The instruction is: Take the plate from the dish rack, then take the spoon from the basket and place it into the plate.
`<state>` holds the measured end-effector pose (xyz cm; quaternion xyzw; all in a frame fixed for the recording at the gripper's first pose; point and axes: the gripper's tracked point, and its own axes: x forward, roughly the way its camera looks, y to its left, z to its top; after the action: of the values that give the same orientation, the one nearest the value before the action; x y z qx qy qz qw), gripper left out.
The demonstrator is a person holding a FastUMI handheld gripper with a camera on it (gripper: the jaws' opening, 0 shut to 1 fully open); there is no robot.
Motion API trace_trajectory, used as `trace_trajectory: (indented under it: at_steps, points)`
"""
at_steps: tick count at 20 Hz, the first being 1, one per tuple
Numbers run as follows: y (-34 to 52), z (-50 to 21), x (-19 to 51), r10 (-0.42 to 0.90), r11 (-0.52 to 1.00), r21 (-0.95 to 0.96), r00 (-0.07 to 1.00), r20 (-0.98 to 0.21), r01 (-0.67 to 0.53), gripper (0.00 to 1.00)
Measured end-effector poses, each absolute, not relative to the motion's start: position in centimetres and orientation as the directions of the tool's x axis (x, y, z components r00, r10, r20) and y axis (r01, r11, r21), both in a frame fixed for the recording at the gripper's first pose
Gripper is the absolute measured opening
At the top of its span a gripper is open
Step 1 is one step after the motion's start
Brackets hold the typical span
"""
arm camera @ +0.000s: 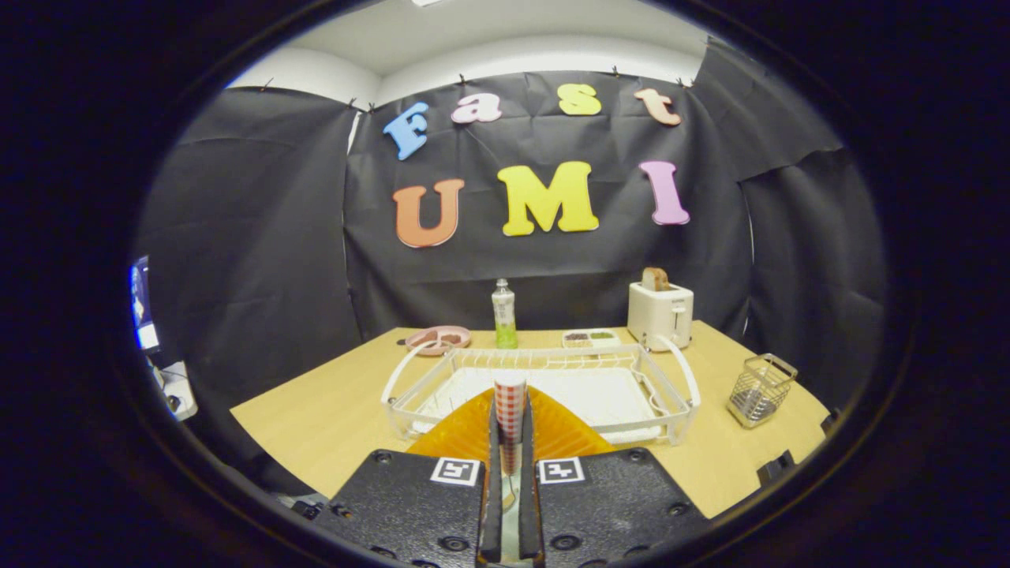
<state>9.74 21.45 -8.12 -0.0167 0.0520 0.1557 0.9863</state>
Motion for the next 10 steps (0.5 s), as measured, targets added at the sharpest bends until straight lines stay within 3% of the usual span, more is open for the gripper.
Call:
trace_trajectory:
  at_steps: [7,10]
  points:
    - [19.3,-9.8,11.0,0.281,0.958,-0.009,0.946,-0.165,-0.286,0.19]
    - [17.4,-8.5,11.2,0.247,0.969,0.009,0.958,-0.147,-0.249,0.38]
